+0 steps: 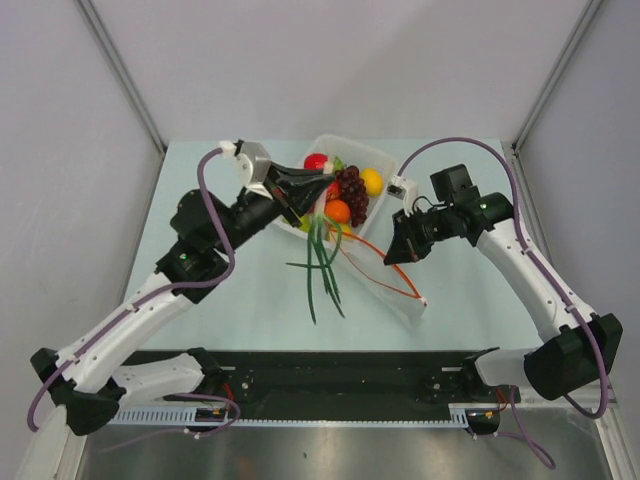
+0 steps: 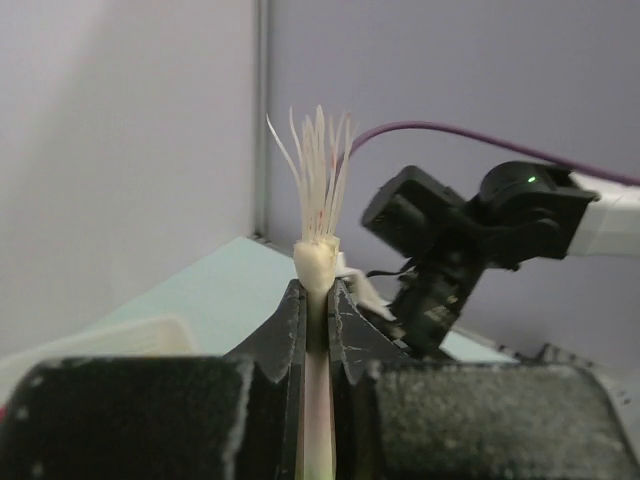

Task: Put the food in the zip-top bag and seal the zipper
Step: Place the fake vegetable in the zipper food storage bag.

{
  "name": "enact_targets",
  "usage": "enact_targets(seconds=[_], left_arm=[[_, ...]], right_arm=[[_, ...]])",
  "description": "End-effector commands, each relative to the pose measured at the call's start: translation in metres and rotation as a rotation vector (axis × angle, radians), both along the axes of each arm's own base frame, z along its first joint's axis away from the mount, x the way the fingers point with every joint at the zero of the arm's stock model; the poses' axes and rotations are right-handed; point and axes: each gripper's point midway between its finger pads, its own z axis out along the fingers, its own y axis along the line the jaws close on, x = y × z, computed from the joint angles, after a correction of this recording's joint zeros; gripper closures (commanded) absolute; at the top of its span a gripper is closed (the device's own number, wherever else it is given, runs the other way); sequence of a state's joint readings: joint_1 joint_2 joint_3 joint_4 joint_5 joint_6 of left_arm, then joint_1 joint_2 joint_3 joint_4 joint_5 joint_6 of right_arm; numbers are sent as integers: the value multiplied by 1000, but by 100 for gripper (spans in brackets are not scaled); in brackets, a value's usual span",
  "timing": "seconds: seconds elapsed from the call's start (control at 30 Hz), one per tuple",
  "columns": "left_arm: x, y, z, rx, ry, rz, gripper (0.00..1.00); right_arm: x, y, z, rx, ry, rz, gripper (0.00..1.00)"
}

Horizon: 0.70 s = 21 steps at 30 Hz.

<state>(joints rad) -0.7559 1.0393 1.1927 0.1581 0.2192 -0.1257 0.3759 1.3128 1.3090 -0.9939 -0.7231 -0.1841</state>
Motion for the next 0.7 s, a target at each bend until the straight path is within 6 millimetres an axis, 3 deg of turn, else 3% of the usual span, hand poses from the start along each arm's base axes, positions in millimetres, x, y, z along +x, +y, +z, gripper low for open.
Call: enact_targets(seconds=[0.0, 0.2, 0.43, 0.53, 0.67], left_arm=[[-8, -30, 8, -242, 168, -66, 100], [-8, -67, -16, -383, 410, -82, 100], [18, -75, -54, -472, 577, 30, 100], [35, -76, -82, -481, 660, 123, 100], [44, -77, -97, -501, 699, 181, 100]], right_arm=[[2, 11, 10, 70, 8, 29, 100], [7, 8, 15, 114, 46, -5, 100], [10, 7, 25, 189, 88, -35, 100], [6, 11, 28, 224, 120, -23, 100], [6, 12, 32, 252, 145, -33, 100]])
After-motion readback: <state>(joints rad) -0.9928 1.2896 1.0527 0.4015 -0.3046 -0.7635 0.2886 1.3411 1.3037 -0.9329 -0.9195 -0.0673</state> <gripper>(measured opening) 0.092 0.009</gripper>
